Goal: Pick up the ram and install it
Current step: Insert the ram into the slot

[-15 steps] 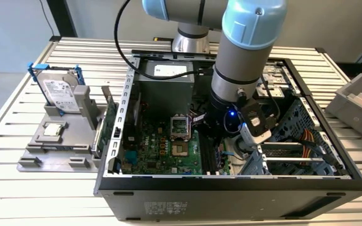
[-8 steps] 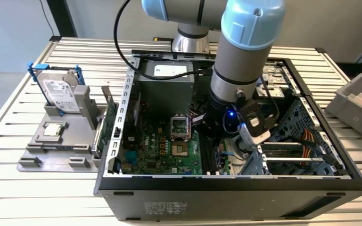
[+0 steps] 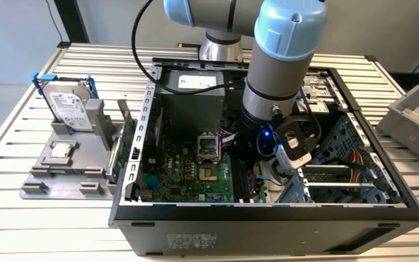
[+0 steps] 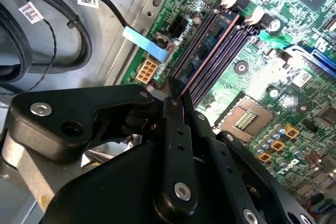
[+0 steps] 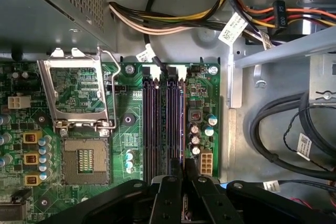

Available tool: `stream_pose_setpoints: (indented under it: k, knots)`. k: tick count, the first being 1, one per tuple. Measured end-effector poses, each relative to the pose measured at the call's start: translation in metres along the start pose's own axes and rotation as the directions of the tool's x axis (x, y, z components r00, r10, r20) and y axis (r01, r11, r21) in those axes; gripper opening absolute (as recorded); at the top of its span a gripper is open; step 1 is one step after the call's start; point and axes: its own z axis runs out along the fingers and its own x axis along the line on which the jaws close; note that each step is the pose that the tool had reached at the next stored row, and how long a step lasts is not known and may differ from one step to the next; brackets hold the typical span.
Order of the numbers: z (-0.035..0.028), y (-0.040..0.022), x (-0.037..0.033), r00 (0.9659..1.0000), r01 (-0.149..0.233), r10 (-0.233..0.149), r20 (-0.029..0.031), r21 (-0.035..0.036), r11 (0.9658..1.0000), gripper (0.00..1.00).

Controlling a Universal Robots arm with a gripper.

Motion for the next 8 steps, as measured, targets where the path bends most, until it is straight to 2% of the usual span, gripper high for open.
stream_pose_setpoints:
  k: [8]
  knots:
    - [0.0008,0.0008,0.0001,1.0,0.0,0.0,0.0,0.0,1.0,0.0]
